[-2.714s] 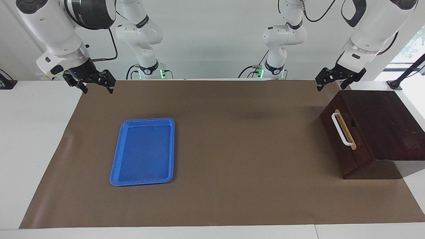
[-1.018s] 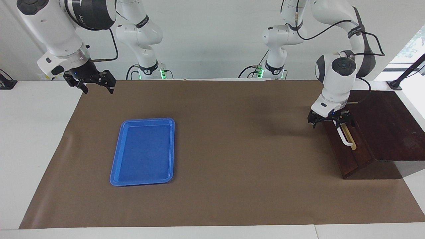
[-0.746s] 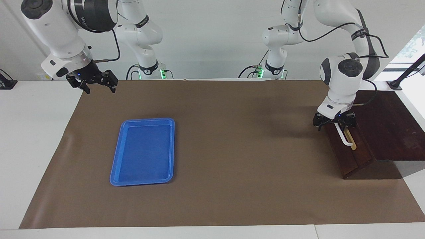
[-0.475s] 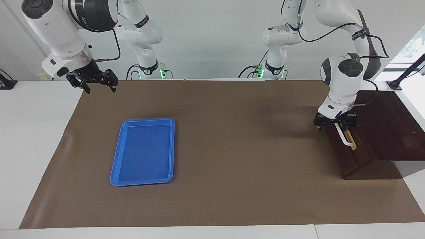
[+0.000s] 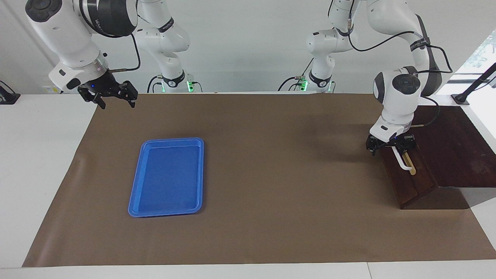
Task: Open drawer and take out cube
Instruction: 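Pull the drawer open toward the robot with the left gripper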
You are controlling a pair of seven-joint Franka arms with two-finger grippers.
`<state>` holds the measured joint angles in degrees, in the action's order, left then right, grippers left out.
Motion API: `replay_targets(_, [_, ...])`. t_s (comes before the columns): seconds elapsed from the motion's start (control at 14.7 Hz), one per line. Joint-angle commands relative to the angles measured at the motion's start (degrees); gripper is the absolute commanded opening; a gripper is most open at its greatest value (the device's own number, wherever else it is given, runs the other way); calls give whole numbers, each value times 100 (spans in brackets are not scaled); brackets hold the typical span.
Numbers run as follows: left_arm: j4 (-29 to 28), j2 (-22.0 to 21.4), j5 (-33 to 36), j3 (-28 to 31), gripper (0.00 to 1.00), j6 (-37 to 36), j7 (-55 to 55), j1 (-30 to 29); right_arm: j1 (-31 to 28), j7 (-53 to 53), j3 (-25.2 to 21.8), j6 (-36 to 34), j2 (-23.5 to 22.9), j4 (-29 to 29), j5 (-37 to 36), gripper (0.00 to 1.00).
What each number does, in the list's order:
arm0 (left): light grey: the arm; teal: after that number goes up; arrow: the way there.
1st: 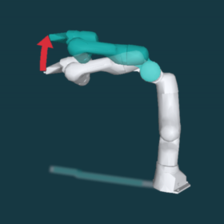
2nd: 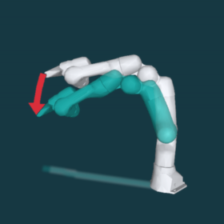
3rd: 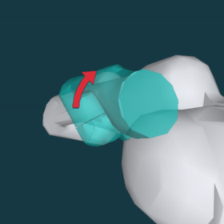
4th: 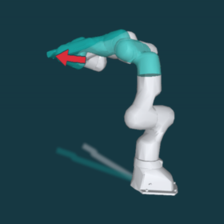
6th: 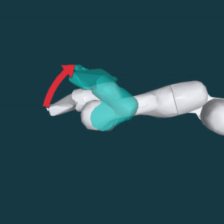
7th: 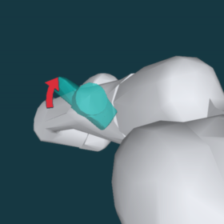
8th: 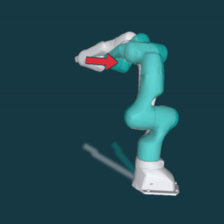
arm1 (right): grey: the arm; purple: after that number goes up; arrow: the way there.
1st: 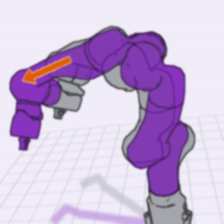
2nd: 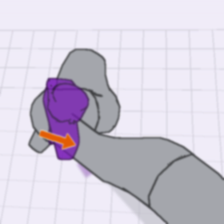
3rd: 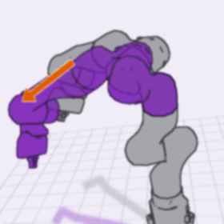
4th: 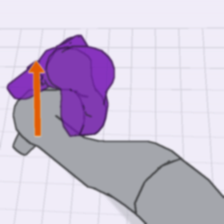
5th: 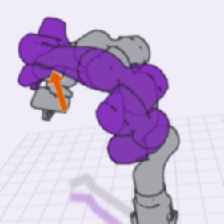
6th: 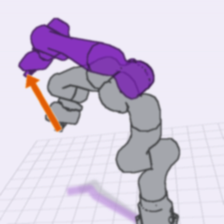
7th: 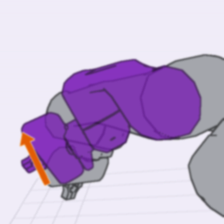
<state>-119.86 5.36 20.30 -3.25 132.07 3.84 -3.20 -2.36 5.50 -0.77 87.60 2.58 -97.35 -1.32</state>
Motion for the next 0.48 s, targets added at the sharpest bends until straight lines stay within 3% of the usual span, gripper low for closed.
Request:
replay_targets(0.0, [-99,-17,132,-9,100,118,-671,398,-28,127,-2,55,138,-144,0,100])
replay_targets(0.41, [-37,-17,-404,-9,100,3,-1693,1330,-28,127,-2,46,138,-144,0,100])
